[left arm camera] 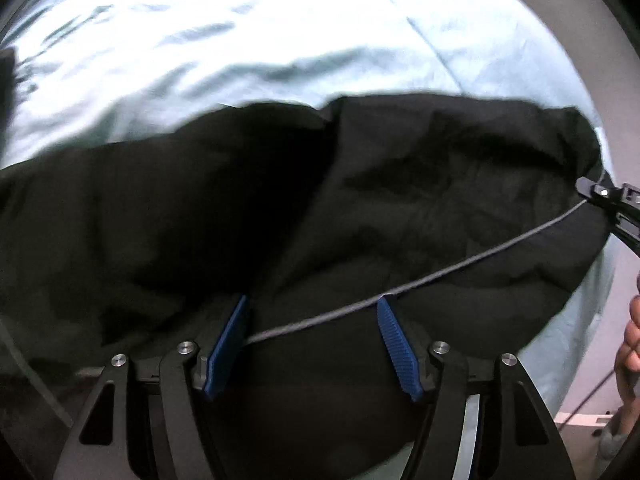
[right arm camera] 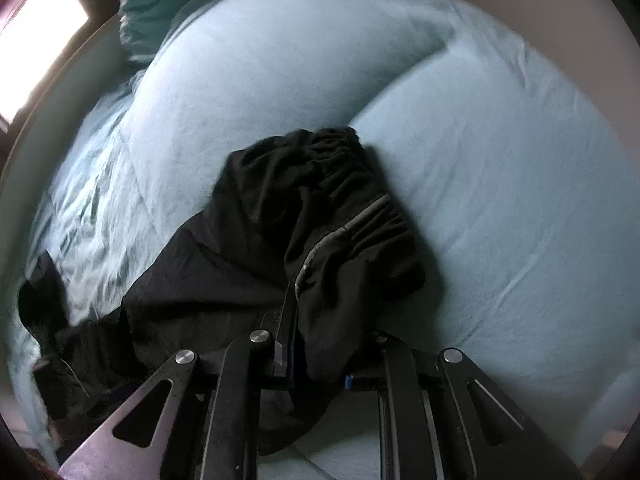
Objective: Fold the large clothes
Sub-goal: 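Carry the held sleeve across the jacket body and open the right tool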
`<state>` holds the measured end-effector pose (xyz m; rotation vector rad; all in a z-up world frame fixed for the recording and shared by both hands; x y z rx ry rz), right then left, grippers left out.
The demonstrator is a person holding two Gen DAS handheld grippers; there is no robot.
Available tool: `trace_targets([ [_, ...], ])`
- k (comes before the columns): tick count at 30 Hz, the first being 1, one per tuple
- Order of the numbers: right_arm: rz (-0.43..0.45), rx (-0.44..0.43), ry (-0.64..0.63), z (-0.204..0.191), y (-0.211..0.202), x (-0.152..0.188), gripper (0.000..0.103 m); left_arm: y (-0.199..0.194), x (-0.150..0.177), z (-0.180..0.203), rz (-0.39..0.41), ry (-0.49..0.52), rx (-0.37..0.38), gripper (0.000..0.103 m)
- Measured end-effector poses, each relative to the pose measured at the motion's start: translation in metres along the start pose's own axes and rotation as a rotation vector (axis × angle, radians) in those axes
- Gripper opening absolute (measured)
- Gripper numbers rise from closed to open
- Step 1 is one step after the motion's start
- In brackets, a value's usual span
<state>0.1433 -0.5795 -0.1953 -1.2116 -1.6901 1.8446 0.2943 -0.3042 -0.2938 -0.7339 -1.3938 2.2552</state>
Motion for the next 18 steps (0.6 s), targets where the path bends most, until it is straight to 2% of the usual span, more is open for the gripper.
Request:
trace_targets([
  [4, 0.066, -0.007, -0.109, -0.033, -0.033, 0.005, 0.018, -0.051, 0.023, -0.022, 0.095, -0.036, 0.005, 0.069],
  [9, 0.104, -0.114, -0.253, -0.102, -0.070, 0.026, 0.018, -0.114, 0.066, -0.064, 0.188, -0.108, -0.088, 0.069],
  [13, 0.106, -0.173, -0.397, -0.178, -0.087, 0.058, 0.018, -0.162, 0.102, -0.116, 0.231, -0.202, -0.158, 0.069],
  [18, 0.101, -0.232, -0.549, -0.261, -0.107, 0.117, 0.018, -0.212, 0.162, -0.158, 0.299, -0.298, -0.193, 0.069],
])
Point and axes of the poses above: each gripper's, at about its wrist camera, not at the fingertips, and y roughly the way its jaws point, z to its right, x to its underside, the point moved 2 cm from there along y, roughly the way its jaws point, and after that the axes turned 3 degrees about x, right-handed, at the moved point
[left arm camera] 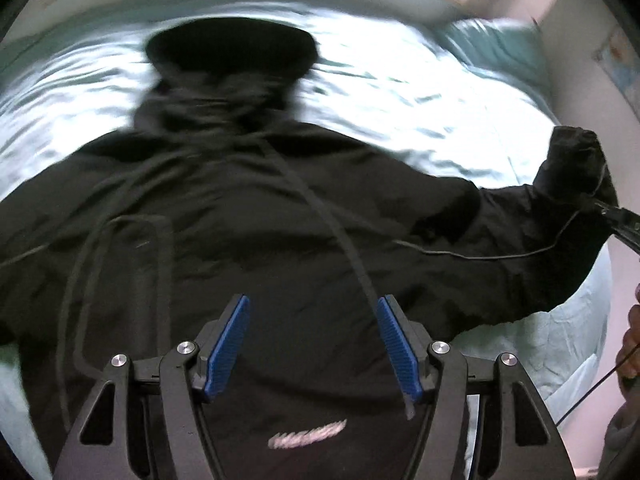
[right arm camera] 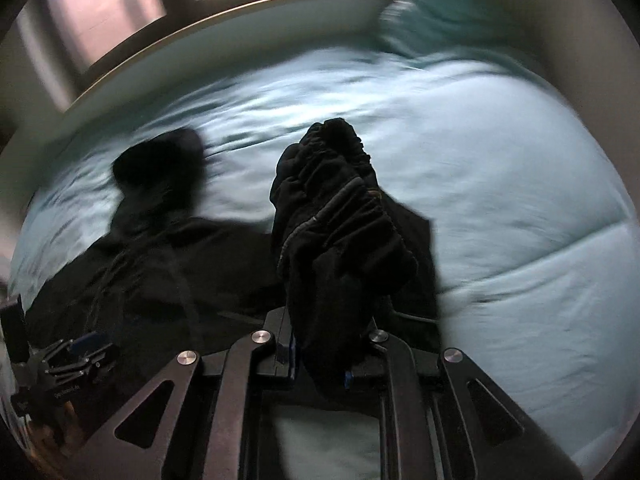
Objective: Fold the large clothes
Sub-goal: 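Carry the held sleeve across the jacket body and open the right tool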
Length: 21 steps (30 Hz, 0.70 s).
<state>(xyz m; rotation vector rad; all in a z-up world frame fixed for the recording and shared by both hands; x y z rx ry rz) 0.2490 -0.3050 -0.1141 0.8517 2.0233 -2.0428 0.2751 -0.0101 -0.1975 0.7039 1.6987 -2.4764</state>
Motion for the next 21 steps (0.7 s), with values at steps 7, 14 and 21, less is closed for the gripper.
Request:
trace_targets([
  [7, -0.028, -0.093, -0.151, -0.150, -0.002, 0.007, 0.018, -0.065, 0.036, -0.073, 0.050, -0.027, -0.056, 0.069],
  [14, -0.040, -0.119, -0.274, -0.292, 0.011, 0.024, 0.017, -0.101, 0.059, -0.146, 0.037, -0.037, -0.062, 0.069],
  [21, -0.108, -0.107, -0.336, -0.405, 0.063, 0.045, 0.017, -0.120, 0.069, -0.215, 0.019, -0.041, -0.083, 0.069],
])
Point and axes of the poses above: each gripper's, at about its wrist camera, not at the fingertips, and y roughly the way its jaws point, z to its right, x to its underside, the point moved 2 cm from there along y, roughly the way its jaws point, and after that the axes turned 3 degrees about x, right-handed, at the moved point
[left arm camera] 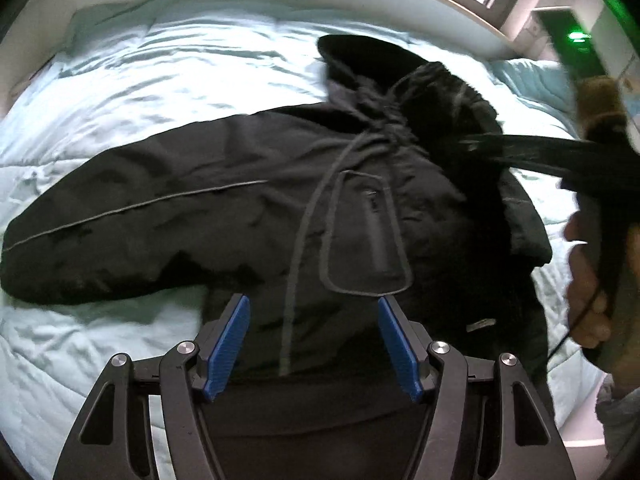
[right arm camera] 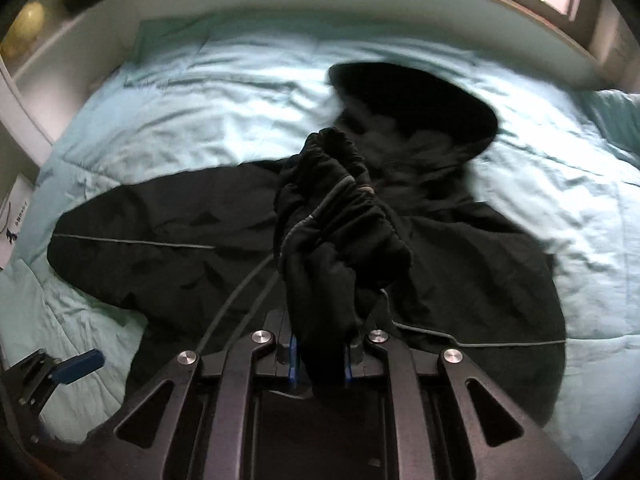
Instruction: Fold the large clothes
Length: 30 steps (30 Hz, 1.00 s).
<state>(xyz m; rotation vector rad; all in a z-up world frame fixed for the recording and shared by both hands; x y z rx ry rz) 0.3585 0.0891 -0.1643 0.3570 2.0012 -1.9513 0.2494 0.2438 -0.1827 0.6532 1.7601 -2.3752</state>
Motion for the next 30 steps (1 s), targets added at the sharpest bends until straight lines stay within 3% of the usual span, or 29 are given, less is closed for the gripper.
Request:
trace_targets([
  [5, -0.119, 0.058, -0.057, -0.044, 0.076, 0.005, 0.018, -0.003, 0.003, -0.041, -0.022, -0.018, -0.025, 0.069],
  [9, -0.255, 0.039, -0.049, -0.050, 0.137, 0.022, 0.030, 0.005, -0.003, -0.064, -0.039, -0.052, -0.034, 0.069],
  [11, -0.266, 0.006, -0.053, -0.051, 0.147, 0.025, 0.050, 0.013, -0.010, -0.073, -0.045, -0.067, -0.041, 0.069],
  [15, -0.239, -0.081, -0.089, -0.045, 0.119, 0.022, 0.052, 0.025, -0.029, -0.076, -0.046, -0.079, -0.035, 0.069],
  [18, -0.145, -0.162, -0.044, -0.013, 0.068, 0.024, 0.053, 0.040, -0.046, -0.069, -0.043, -0.061, 0.016, 0.069],
  [21, -0.080, -0.064, 0.023, 0.042, 0.038, 0.034, 0.054, 0.064, -0.062, -0.057, -0.063, -0.065, 0.125, 0.069],
  [24, -0.099, 0.069, 0.103, 0.106, 0.034, 0.051, 0.054, 0.093, -0.076, -0.044, -0.105, -0.095, 0.276, 0.069],
  [30, -0.164, 0.128, 0.296, 0.181, 0.037, 0.089, 0.054, 0.146, -0.094, -0.015, -0.180, -0.054, 0.281, 0.069],
])
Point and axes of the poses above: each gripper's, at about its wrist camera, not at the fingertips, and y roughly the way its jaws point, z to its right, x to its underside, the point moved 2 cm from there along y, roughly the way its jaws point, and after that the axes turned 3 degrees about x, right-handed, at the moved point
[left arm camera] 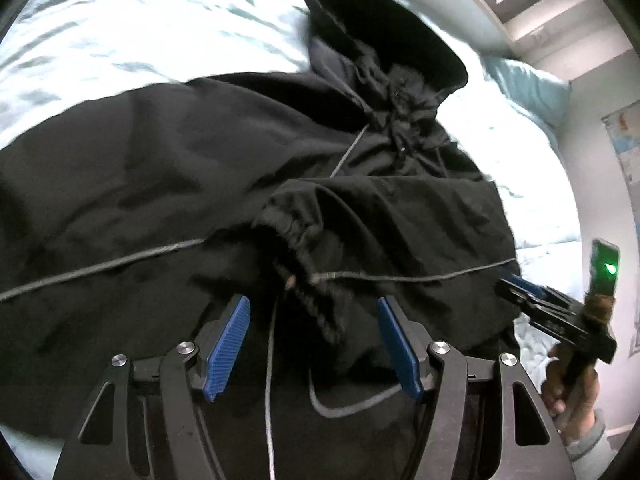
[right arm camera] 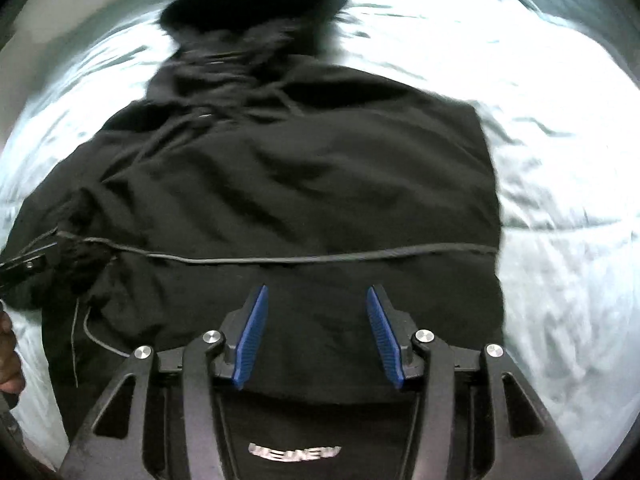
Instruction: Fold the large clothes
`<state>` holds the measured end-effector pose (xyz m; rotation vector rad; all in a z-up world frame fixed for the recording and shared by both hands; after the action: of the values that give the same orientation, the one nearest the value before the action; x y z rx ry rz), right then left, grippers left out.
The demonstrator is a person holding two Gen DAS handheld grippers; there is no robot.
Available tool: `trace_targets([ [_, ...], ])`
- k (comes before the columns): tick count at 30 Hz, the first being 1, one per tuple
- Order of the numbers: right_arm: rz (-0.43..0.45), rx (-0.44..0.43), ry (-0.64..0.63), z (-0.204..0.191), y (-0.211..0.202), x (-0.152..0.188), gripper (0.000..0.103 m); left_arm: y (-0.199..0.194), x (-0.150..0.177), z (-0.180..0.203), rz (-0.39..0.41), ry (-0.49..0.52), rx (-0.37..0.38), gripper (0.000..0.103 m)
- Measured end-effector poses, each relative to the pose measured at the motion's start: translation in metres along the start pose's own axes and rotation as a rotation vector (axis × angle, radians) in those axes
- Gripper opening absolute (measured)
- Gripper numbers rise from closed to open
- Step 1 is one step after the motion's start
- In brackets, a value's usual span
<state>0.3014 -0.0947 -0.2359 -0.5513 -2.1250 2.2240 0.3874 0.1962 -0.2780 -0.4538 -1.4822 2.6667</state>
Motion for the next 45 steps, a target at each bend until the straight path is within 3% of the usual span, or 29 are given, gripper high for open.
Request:
trace_targets([
  [1, -0.001, 0.005, 0.015, 0.004, 0.000, 0.003, 0.054, 0.010, -0.004, 0.000, -0.014, -0.005, -0.018, 0.063],
  [2, -0.004, 0.010, 0.028, 0.009, 0.001, 0.006, 0.054, 0.018, -0.009, -0.001, -0.028, -0.006, -0.040, 0.033],
  [4, -0.009, 0.016, 0.050, 0.012, 0.002, 0.007, 0.054, 0.021, -0.017, 0.001, -0.040, 0.004, -0.060, 0.024],
  [6, 0.008, -0.004, 0.078, 0.011, -0.006, 0.006, 0.054, -0.004, -0.029, 0.010, 0.047, 0.025, -0.023, 0.020],
  [8, 0.043, -0.019, 0.092, 0.011, -0.020, 0.002, 0.054, -0.047, -0.045, 0.013, 0.158, 0.022, 0.022, 0.020],
  [11, 0.059, -0.017, 0.081, 0.008, -0.019, -0.009, 0.054, -0.089, -0.064, -0.001, 0.243, 0.002, 0.046, 0.020],
  [13, 0.045, -0.022, 0.077, 0.003, -0.008, -0.016, 0.054, -0.088, -0.066, -0.018, 0.206, 0.005, 0.029, 0.020],
  [16, 0.006, -0.013, 0.054, -0.010, 0.023, -0.023, 0.054, -0.050, -0.054, -0.051, 0.061, -0.011, -0.040, 0.024],
  [17, -0.031, 0.012, 0.048, -0.014, 0.040, -0.023, 0.054, -0.028, -0.044, -0.064, -0.005, -0.014, -0.103, 0.027],
  [19, -0.109, 0.058, 0.036, -0.018, 0.071, -0.022, 0.054, -0.007, -0.031, -0.077, -0.044, -0.001, -0.141, 0.033],
  [24, -0.162, 0.053, 0.037, -0.017, 0.086, -0.026, 0.055, -0.029, -0.027, -0.093, 0.013, -0.129, -0.018, 0.040],
  [26, -0.166, 0.059, 0.034, -0.016, 0.079, -0.028, 0.055, -0.059, -0.025, -0.083, 0.107, -0.107, -0.119, 0.039],
  [27, -0.156, 0.062, 0.029, -0.018, 0.070, -0.027, 0.055, -0.072, -0.025, -0.075, 0.138, -0.092, -0.133, 0.039],
  [31, -0.083, -0.032, 0.014, -0.039, 0.030, -0.017, 0.055, -0.097, -0.027, -0.026, 0.184, -0.012, 0.008, 0.047],
  [34, -0.030, -0.043, -0.033, -0.068, 0.011, -0.002, 0.055, -0.070, -0.021, 0.014, 0.127, 0.101, -0.008, 0.054],
  [36, -0.043, -0.033, -0.059, -0.081, 0.017, 0.006, 0.055, -0.033, -0.019, 0.026, 0.061, 0.118, -0.041, 0.054],
  [39, -0.135, -0.001, -0.043, -0.086, 0.049, 0.020, 0.055, 0.023, -0.008, 0.010, -0.043, 0.045, -0.104, 0.053],
  [41, -0.150, 0.003, -0.045, -0.086, 0.061, 0.023, 0.055, 0.042, -0.005, -0.002, -0.070, -0.014, -0.109, 0.053],
  [45, -0.193, 0.007, -0.017, -0.085, 0.073, 0.013, 0.059, 0.037, -0.011, -0.003, -0.064, -0.071, -0.078, 0.053],
])
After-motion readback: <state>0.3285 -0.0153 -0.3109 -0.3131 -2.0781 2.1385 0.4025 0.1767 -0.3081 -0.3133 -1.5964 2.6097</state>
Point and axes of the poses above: each gripper's, at about its wrist camera, not at the fingertips, and y roughly the way its jaws point, z to its right, x to its underside, the point moved 2 cm from there along y, roughly the way its jaws point, and after that the axes turned 3 degrees about x, right-handed, at the moved point
